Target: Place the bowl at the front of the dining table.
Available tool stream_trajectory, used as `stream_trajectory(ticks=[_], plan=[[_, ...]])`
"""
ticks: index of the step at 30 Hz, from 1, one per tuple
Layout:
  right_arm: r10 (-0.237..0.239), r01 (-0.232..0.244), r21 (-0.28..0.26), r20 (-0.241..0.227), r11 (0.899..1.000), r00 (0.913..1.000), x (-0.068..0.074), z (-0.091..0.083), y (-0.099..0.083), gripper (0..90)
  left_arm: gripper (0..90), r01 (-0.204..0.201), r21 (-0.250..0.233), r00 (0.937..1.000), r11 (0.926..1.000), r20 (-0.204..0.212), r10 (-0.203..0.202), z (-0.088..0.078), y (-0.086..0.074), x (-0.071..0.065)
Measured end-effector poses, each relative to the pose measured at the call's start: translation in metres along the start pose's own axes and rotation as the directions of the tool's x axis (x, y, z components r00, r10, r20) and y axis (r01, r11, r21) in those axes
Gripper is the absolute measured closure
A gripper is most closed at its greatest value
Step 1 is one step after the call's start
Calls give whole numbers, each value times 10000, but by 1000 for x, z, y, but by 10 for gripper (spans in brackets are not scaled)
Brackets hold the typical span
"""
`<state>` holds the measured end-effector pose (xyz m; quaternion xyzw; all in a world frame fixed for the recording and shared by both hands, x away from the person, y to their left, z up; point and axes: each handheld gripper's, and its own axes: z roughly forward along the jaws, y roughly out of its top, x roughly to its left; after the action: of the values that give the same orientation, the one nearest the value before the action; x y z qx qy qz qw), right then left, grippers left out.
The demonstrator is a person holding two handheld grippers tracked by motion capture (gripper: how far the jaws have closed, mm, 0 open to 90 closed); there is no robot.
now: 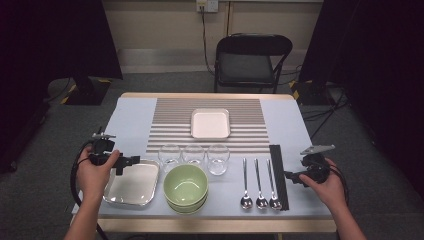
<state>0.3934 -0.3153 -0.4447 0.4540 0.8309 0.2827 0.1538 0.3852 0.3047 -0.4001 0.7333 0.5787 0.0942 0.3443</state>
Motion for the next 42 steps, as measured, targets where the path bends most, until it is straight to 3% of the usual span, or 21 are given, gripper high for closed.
stream_trajectory(ticks=[21, 42], plan=[[-523, 528, 86, -540, 9986, 9972, 22, -3, 31, 145, 233, -26, 86, 10000, 10000, 45, 26, 4, -1, 0], [-1372, 1368, -104, -899, 9905, 9865, 52, -11, 68, 145, 236, -107, 186, 9999, 9998, 129, 105, 4, -4, 0]])
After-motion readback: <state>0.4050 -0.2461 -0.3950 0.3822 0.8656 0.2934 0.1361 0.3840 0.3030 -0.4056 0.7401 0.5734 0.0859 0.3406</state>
